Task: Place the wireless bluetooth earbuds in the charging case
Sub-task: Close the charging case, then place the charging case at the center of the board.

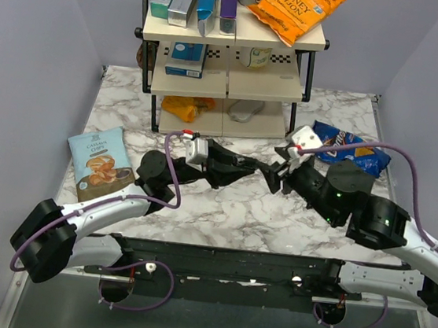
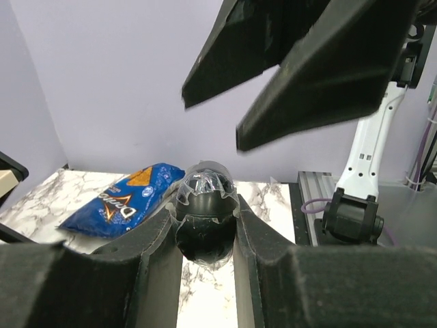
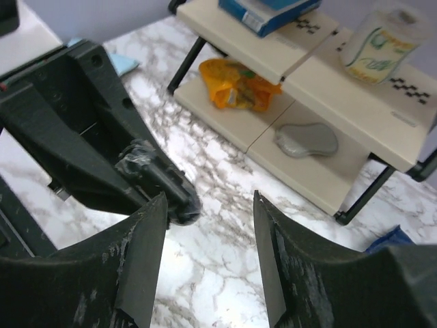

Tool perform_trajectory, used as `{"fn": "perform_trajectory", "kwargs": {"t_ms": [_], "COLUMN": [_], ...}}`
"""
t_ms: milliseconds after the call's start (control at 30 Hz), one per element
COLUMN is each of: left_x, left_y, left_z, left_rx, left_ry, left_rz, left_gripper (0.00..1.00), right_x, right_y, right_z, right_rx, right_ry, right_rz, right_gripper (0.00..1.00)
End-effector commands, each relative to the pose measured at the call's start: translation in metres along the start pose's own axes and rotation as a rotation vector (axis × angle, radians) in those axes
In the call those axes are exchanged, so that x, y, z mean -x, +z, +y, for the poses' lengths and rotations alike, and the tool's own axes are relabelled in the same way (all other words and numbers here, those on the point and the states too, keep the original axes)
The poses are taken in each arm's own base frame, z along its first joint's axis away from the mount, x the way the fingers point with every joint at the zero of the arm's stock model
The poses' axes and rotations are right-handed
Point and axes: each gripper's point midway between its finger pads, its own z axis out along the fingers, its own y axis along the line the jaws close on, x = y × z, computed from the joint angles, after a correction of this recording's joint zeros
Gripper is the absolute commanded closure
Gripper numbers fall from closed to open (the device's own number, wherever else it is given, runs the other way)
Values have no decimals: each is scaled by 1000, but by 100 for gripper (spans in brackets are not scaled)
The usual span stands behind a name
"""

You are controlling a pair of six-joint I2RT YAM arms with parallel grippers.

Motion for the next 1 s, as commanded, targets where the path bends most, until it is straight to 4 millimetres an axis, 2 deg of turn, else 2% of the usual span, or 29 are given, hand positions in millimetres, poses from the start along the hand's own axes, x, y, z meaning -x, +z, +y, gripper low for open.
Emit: {"fn": "perform_trajectory", "kwargs": {"t_ms": [0, 33, 100, 167, 233, 267, 300, 367, 400, 433, 467, 500, 567, 600, 633, 667, 700, 733, 767, 800, 867, 900, 967], "left_x": [17, 14, 5, -16, -52, -67, -94, -119, -141, -147, -155, -174, -190, -207, -209, -215, -231, -233, -239, -253, -260, -274, -283], "left_y": [2, 1, 0, -1, -2, -3, -5, -6, -8, -7, -8, -12, -15, -21, -19, -22, -31, -29, -31, -36, -36, -41, -40], "left_z": [0, 0, 3, 16, 30, 36, 48, 53, 59, 62, 66, 72, 90, 98, 106, 110, 117, 123, 123, 124, 130, 130, 134], "left_rx": [-2, 5, 32, 111, 214, 254, 325, 384, 417, 433, 457, 499, 590, 626, 634, 646, 678, 675, 668, 688, 694, 716, 725], "left_ry": [20, 4, -72, -187, -376, -435, -511, -642, -686, -715, -728, -748, -745, -758, -752, -762, -784, -790, -809, -840, -857, -882, -903], "left_rz": [-60, -57, -42, 19, 130, 169, 224, 282, 318, 325, 340, 381, 431, 465, 458, 463, 485, 475, 484, 504, 510, 535, 555], "left_gripper": [100, 100, 100, 100, 100, 100, 100, 100, 100, 100, 100, 100, 100, 100, 100, 100, 100, 100, 100, 100, 100, 100, 99], "right_x": [23, 21, 12, -7, -22, -30, -46, -58, -68, -73, -76, -78, -84, -83, -86, -86, -86, -86, -87, -88, -89, -89, -89], "right_y": [-20, -22, -19, -12, -7, -6, -3, -1, 0, 1, -1, -2, -4, -7, -8, -9, -13, -13, -15, -16, -18, -19, -19], "right_z": [-38, -48, -56, -65, -62, -68, -66, -65, -63, -63, -63, -63, -62, -63, -62, -62, -63, -61, -61, -61, -61, -61, -61], "right_rx": [-168, -231, -288, -344, -330, -356, -360, -372, -376, -379, -381, -384, -380, -383, -381, -379, -376, -366, -363, -363, -360, -360, -353], "right_ry": [103, 114, 121, 148, 226, 251, 262, 303, 302, 312, 317, 320, 325, 333, 337, 339, 342, 347, 350, 349, 349, 350, 345], "right_rz": [-125, -120, -96, -51, -27, -15, 13, 26, 45, 52, 54, 58, 65, 57, 60, 58, 55, 55, 56, 57, 57, 56, 58], "right_gripper": [38, 37, 36, 35, 34, 34, 34, 34, 34, 33, 33, 33, 33, 33, 33, 33, 33, 33, 33, 33, 32, 33, 32]}}
